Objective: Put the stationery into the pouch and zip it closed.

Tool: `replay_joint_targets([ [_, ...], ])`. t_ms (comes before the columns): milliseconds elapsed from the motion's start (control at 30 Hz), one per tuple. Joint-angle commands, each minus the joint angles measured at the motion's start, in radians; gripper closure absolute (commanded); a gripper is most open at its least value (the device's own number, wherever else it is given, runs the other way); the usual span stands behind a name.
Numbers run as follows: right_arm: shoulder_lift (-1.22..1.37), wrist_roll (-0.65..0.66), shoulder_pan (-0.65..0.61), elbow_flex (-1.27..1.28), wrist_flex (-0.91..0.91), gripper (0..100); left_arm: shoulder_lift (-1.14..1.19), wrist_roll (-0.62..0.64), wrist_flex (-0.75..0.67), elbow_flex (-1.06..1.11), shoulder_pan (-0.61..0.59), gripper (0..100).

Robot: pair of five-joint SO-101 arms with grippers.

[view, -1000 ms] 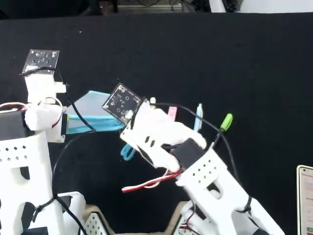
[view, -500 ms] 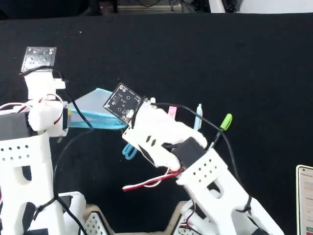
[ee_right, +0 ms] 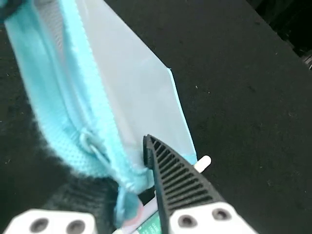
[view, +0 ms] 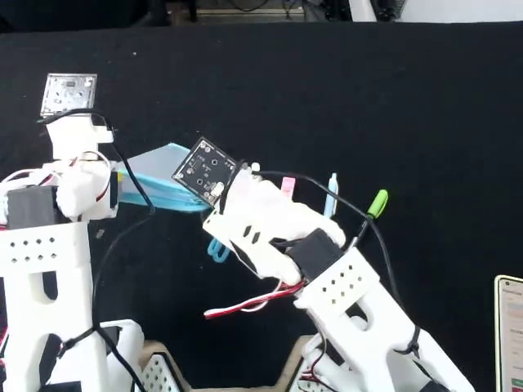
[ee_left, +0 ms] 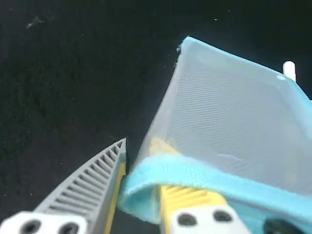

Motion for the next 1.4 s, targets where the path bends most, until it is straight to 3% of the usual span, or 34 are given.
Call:
replay_joint_targets([
  [0, -0.036, -0.02, 0.023, -0.016, -0.066, 98.7, -0.02, 0.011, 0.127, -0.125, 0.001, 97],
  [167, 0.022, -0.021, 0.002, -0.025, -0.092, 98.4, -0.069, 0.011, 0.301, -0.254, 0.001, 97],
  [300, 0.122, -0.021, -0.017, -0.061, -0.068, 97.5, -0.074, 0.011, 0.318, -0.248, -0.005, 97],
  [500, 0.108, -0.015, -0.048, -0.203, 0.244, 74.0, -0.072, 0.003, 0.284, -0.182, 0.001, 96],
  [767, -0.033, -0.015, -0.086, -0.558, 0.681, 76.5, -0.072, 0.003, 0.221, -0.165, 0.001, 96],
  [933, -0.008, -0.028, 0.146, -0.634, 0.721, 76.5, -0.072, 0.003, 0.193, -0.104, 0.001, 97],
  [1067, 0.11, -0.196, 0.382, -0.564, 0.601, 76.6, -0.083, 0.003, 0.161, -0.035, -0.004, 97],
  [1167, 0.246, -0.321, 0.465, -0.501, 0.537, 76.6, -0.083, 0.011, 0.152, -0.005, 0.002, 97],
  [1367, 0.527, -0.41, 0.608, -0.447, 0.431, 76.6, -0.083, 0.097, 0.141, 0.033, 0.002, 97],
])
